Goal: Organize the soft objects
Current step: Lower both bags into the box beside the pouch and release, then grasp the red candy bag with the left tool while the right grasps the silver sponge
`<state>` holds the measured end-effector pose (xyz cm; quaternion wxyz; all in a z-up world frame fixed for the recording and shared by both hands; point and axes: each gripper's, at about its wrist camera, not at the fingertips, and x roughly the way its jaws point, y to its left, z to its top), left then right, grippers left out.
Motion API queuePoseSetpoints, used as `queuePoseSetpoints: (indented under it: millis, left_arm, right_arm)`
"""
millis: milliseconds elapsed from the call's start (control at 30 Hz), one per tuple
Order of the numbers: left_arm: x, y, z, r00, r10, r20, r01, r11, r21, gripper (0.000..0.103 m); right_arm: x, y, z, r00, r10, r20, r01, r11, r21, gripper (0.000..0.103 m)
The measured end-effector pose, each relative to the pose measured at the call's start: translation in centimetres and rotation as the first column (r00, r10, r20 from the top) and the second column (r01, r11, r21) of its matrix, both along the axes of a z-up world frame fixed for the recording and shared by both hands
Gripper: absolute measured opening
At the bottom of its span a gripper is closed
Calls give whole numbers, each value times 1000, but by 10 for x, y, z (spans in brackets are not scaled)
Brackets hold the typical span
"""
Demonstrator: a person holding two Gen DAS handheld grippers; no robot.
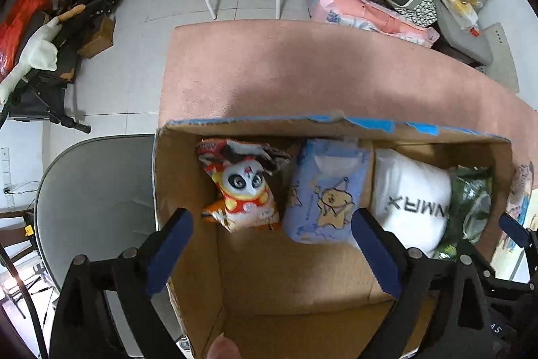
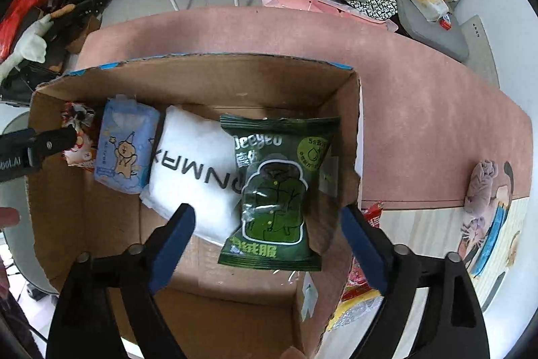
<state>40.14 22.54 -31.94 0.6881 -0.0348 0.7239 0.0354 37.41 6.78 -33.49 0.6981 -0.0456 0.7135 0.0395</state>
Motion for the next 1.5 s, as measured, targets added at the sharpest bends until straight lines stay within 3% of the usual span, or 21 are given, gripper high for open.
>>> queuePoseSetpoints:
  millis: [67,433,900,1133,1333,1500]
  left_arm:
    - [-6,0,5,1000,9,10,-9,1000,-19,99]
    - [-71,-3,40,991,70,112,-64,996,-60,99]
    - [-166,-31,118,949,47,312,-53,998,13,103]
    - [-205,-40,144,943,64,325,-60,998,-23,103]
    - [-219,-52,162,937,80,340,-72,997,-36,103]
    - [-199,-92,172,935,5,354,-4,1000,-4,103]
  right_arm:
    - [-6,2,5,1000,0,1,0,1000,5,103]
    - [-55,3,30,999,-1,49,-1,999,47,103]
    - [-146,-19,116,970,-27,240,8,997,79,103]
    - [-192,-31,149,960,-37,277,-2,990,139,103]
    - [-210,-43,164,959,-64,275,2,975,222,103]
    - [-208,-88,168,947,-170,272,97,960,261,103]
